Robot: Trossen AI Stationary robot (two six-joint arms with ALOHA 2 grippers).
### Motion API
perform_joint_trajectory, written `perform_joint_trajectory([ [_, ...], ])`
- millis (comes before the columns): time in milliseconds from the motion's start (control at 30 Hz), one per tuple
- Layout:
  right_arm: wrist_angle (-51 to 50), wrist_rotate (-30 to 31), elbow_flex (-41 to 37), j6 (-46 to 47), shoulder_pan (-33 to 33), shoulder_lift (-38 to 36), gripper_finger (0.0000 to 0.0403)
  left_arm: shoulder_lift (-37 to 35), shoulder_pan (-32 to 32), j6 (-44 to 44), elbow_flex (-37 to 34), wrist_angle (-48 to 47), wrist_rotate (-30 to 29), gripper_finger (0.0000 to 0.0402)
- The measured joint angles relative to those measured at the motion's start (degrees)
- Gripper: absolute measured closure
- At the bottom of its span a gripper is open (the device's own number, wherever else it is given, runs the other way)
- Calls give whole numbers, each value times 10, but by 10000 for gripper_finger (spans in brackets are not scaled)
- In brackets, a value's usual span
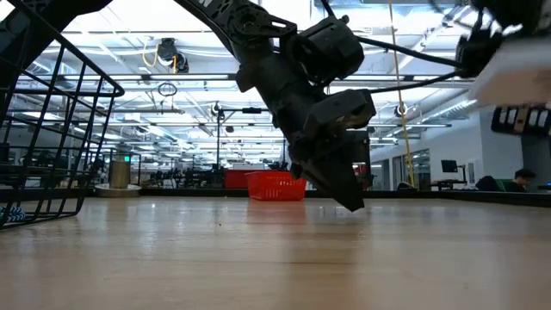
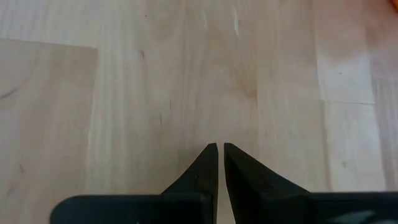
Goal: Pick and place items into bin
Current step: Put the white card reader box into the orange basket
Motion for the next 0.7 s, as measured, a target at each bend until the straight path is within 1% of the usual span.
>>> perform_joint_trajectory([
  [133, -4, -13, 20, -18, 47, -24, 402, 0, 0, -13, 0, 6, 0, 371],
  [233, -54, -6, 30, -38, 88, -24, 402, 0, 0, -22, 0, 8, -3, 371],
  [300, -86, 10, 30, -43, 113, -18, 402, 0, 0, -25, 0, 12, -3, 371],
  [433, -96, 39, 23, -53, 162, 6, 402, 0, 0, -25, 0, 12, -3, 371],
  [567, -86, 69, 23, -77, 203, 40, 402, 0, 0, -13, 0, 12, -3, 371],
  [700, -61, 82, 23, -100, 233, 83, 403, 0, 2, 9, 0, 9, -3, 371],
])
